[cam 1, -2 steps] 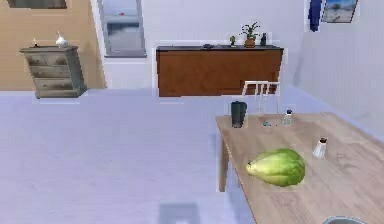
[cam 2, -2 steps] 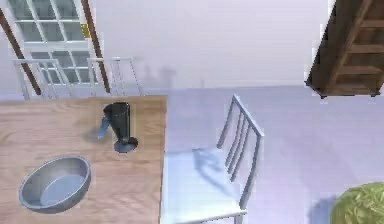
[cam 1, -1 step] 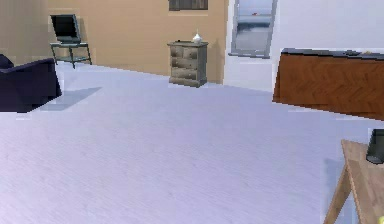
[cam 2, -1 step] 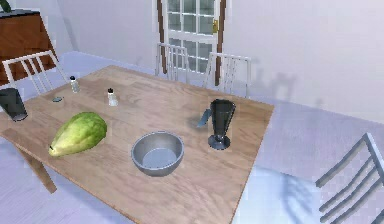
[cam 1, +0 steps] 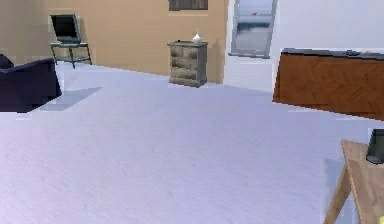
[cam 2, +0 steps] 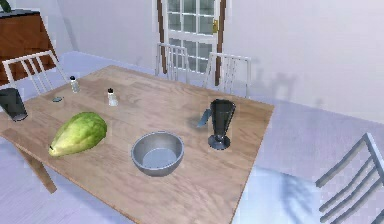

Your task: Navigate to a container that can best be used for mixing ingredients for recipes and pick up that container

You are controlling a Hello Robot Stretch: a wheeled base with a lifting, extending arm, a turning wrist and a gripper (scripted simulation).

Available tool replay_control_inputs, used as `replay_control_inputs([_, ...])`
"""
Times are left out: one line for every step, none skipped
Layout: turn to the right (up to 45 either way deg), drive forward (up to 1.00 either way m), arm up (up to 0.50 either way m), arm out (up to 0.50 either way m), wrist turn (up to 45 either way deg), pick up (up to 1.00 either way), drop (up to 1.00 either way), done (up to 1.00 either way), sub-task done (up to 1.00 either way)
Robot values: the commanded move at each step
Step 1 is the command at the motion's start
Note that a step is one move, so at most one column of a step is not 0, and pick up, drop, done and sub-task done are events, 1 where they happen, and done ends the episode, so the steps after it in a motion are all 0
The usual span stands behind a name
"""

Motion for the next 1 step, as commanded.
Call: replay_control_inputs([0.0, 0.00, 0.38, 0.00, 0.0, 0.00, 0.00, 0.00, 0.00])
